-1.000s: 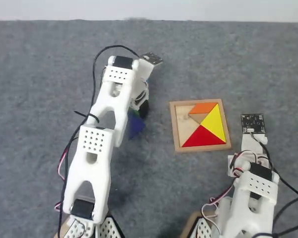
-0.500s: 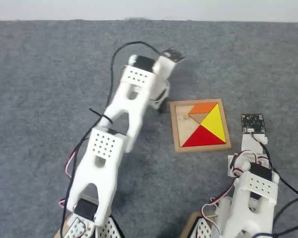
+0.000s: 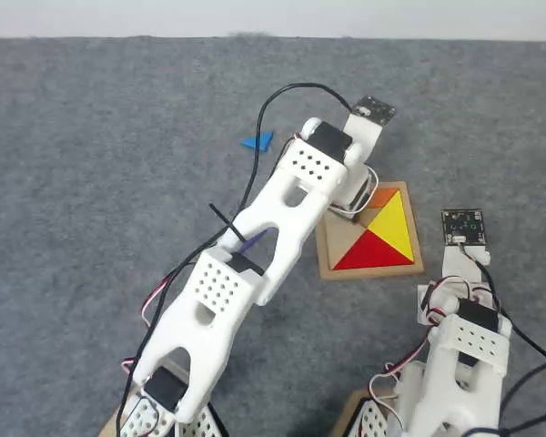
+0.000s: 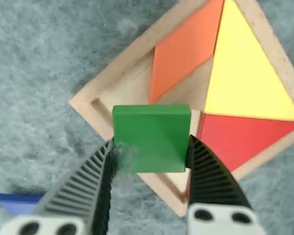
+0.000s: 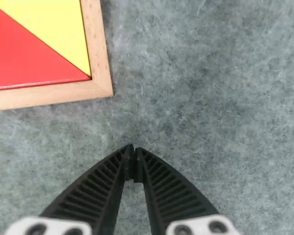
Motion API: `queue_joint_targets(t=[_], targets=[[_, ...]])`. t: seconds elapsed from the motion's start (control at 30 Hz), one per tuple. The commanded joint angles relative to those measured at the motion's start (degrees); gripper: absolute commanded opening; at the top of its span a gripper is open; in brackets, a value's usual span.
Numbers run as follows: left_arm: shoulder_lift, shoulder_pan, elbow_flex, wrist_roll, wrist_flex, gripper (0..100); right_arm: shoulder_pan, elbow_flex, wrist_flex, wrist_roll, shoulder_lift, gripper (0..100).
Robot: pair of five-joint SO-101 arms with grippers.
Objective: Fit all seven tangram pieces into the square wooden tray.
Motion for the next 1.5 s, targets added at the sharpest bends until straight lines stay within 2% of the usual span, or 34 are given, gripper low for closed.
queue_joint_targets(t=[0.0,0.17,0.3,0.47,0.63,0.73,0.83,1.07,1.23,1.47], targets=[[-0.2,0.4,-2.5,1.1,-1.0,9,-0.8,-0.4,-1.5,1.1,-1.5,0.9],[-0.1,0.7,-1.9,0.7,3.0,9,-0.8,-0.4,-1.5,1.1,-1.5,0.9],[-1.2,3.3,3.9,-3.1,2.9,3,-0.8,-0.4,-1.6,1.1,-1.5,0.9],[-6.1,5.6,10.8,-4.9,0.5,7,-0.8,-0.4,-1.6,1.1,-1.5,0.9],[-7.4,4.7,13.9,-5.3,-4.0,7,-0.8,-0.4,-1.6,1.1,-1.5,0.9],[-7.3,4.0,14.8,-5.3,-5.5,12,-0.8,-0.4,-1.6,1.1,-1.5,0.9],[-7.3,3.7,14.5,-6.2,-6.0,16,-0.8,-0.4,-1.6,1.1,-1.5,0.9],[-7.4,3.7,14.3,-7.5,-6.0,17,-0.8,-0.4,-1.6,1.1,-1.5,0.9],[-7.9,3.7,14.3,-7.6,-5.5,23,-0.8,-0.4,-1.6,1.1,-1.5,0.9],[-8.2,2.0,13.8,-7.5,-5.5,24,-0.8,-0.4,-1.6,1.1,-1.5,0.9]])
